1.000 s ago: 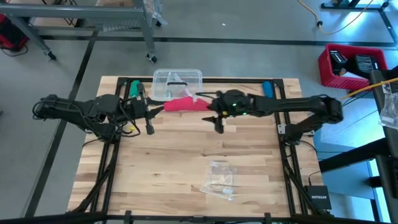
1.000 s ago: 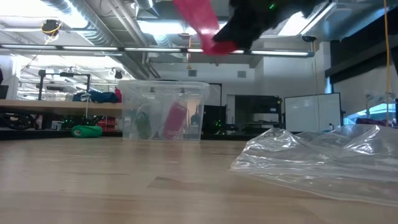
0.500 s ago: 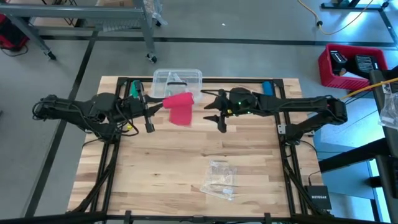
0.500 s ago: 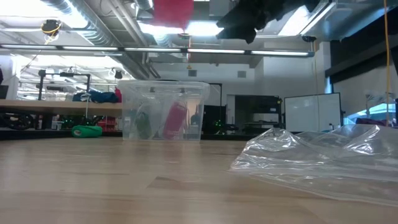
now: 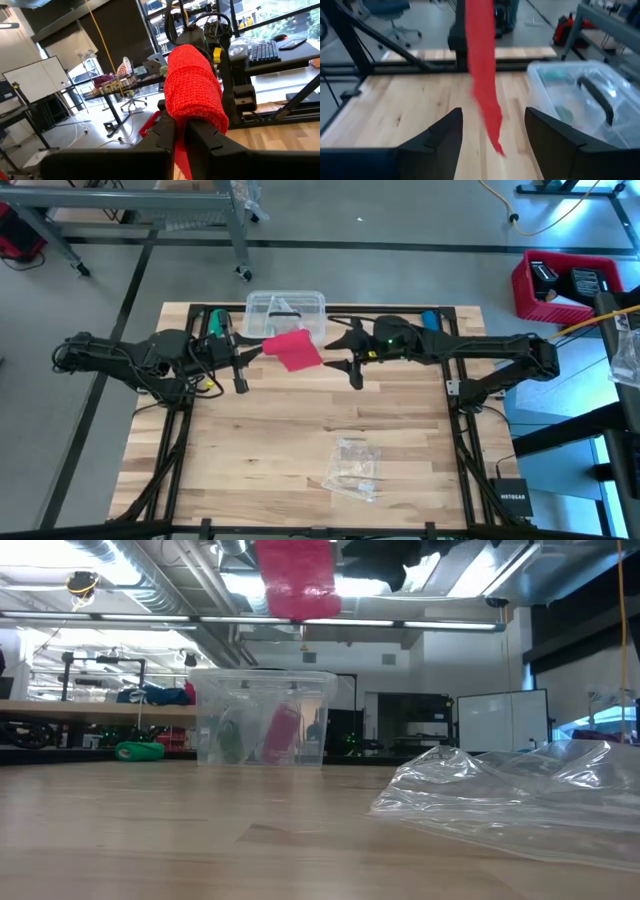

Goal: Roll bandage
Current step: Roll the red bandage

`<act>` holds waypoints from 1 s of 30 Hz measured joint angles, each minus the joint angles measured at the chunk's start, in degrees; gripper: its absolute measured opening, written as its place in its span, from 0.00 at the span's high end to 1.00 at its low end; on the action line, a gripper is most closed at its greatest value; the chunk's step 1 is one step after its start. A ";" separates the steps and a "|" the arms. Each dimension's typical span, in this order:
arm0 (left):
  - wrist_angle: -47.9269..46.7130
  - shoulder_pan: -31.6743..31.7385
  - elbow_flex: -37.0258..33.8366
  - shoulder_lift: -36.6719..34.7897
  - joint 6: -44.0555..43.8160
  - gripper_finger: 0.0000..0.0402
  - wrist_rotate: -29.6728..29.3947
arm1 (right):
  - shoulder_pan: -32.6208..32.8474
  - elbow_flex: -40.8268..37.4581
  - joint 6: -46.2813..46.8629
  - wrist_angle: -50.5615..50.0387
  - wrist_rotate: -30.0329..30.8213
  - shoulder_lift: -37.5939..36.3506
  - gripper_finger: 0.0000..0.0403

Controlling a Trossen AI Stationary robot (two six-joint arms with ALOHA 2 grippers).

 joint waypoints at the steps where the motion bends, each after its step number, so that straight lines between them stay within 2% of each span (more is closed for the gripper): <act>1: 0.00 0.00 0.00 0.00 -0.46 0.96 0.00 | 0.00 0.00 0.04 0.99 -0.70 -0.15 0.46; 12: -1.58 0.00 -0.02 -0.02 -1.95 0.96 0.00 | 0.07 0.02 1.73 11.48 -5.78 1.92 0.34; 19: -1.75 0.00 -0.02 -0.02 -1.92 0.96 0.00 | 2.04 0.04 1.32 16.52 -7.19 3.95 0.40; 24: -1.75 0.00 -0.02 -0.02 -2.02 0.96 0.00 | 1.88 0.07 -0.43 17.36 -2.44 5.55 0.45; 30: -2.14 -0.02 -0.02 -0.02 -2.21 0.96 0.02 | 1.90 0.07 -3.29 22.54 -2.04 9.33 0.51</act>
